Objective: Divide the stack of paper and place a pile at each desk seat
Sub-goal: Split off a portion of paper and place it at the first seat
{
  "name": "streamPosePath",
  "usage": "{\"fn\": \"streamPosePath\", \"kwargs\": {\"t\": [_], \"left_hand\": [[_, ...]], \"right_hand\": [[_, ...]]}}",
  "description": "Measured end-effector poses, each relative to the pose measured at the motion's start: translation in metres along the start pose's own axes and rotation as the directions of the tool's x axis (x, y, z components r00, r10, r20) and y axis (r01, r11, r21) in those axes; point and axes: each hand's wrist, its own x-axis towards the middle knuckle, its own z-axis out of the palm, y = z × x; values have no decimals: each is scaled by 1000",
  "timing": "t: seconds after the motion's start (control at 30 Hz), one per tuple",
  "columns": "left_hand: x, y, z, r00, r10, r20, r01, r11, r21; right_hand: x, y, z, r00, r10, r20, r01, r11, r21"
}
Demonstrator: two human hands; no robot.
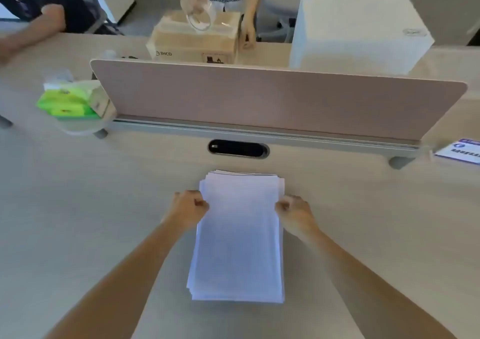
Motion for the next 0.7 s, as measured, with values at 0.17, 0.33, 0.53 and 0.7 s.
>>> {"fn": "streamPosePath", "kwargs": {"t": [0.17,0.33,0.53,0.7], "left_hand": [[18,-16,30,957,-270,105,270,963,14],[10,-17,43,935,-300,191,333,926,-179],[-1,-7,38,938,-314,149,338,925,-173],[-15,8,29,961,-265,78,271,959,-84]], "right_hand": [[9,8,19,986,164,4,-164,986,-39],[8,11,31,983,184,-16,-184,982,-34],[-6,4,43,991,133,-33,-132,990,49],[-16,-9,51,996,89,-24,-80,965,248]]}}
